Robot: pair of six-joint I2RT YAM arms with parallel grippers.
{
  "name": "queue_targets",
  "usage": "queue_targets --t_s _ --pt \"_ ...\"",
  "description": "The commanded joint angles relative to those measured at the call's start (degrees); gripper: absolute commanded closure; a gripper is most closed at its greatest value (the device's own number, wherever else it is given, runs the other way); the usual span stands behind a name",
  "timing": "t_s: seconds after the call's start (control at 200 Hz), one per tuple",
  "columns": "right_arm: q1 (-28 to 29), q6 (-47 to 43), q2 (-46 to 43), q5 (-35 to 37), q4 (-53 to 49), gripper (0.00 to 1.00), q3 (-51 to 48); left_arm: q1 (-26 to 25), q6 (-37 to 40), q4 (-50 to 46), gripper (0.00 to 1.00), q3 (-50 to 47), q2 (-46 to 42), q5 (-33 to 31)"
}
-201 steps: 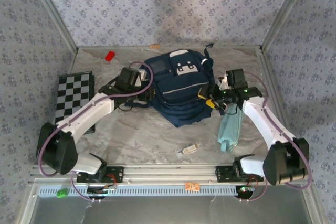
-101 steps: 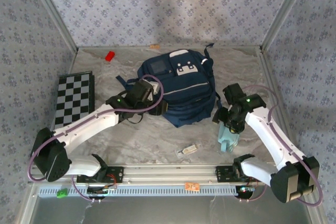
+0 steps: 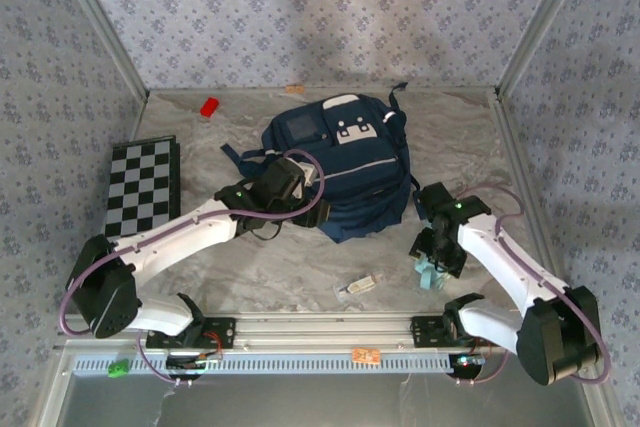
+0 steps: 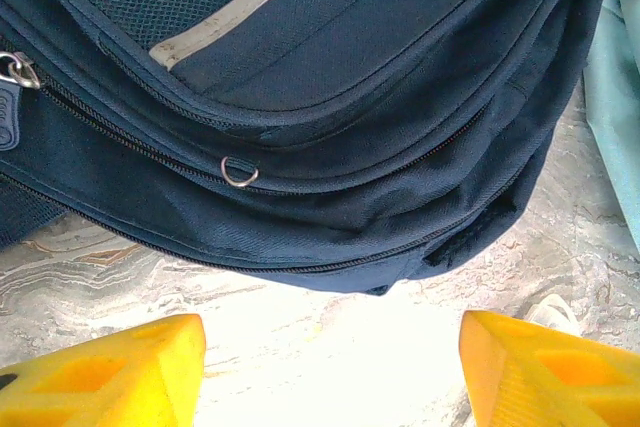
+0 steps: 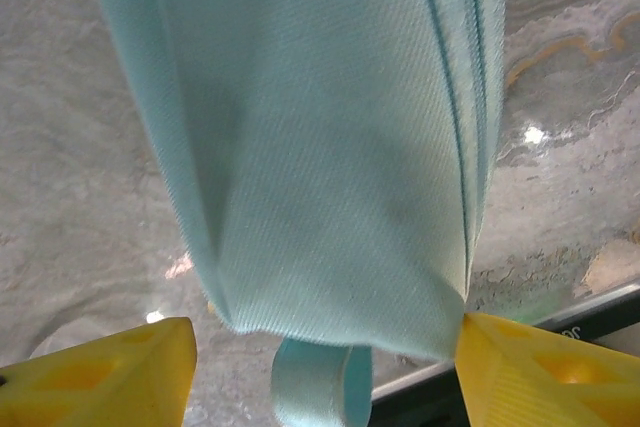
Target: Pack the student bag
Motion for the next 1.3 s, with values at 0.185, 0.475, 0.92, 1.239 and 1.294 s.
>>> queue_targets --t_s 0.185,0.475,0.92,1.239,1.294 --pt "-2.0 0.0 1.0 1.9 5.9 0.62 -2.1 -0.4 1.7 -1.8 0.33 1.8 -0.8 -0.3" --pt "-3.6 -2.0 -4.7 1.4 7.4 0.88 -3.4 -0.4 3.9 -1.1 0.32 1.8 -2.2 -0.4" --pt "-7.1 -3.5 -11.9 -2.6 3.9 1.00 1.8 -0.5 7.5 -1.4 0.31 3.9 -3.6 -0.7" --pt "-13.9 -10.3 -15.0 -10.1 1.0 1.00 8.1 -2.9 23.5 -4.3 0.29 15.3 10.3 -0.3" --pt "-15.5 -11.6 -15.0 -12.0 0.8 1.00 9.1 -3.6 26.2 -3.3 0.29 16.4 12.5 -1.1"
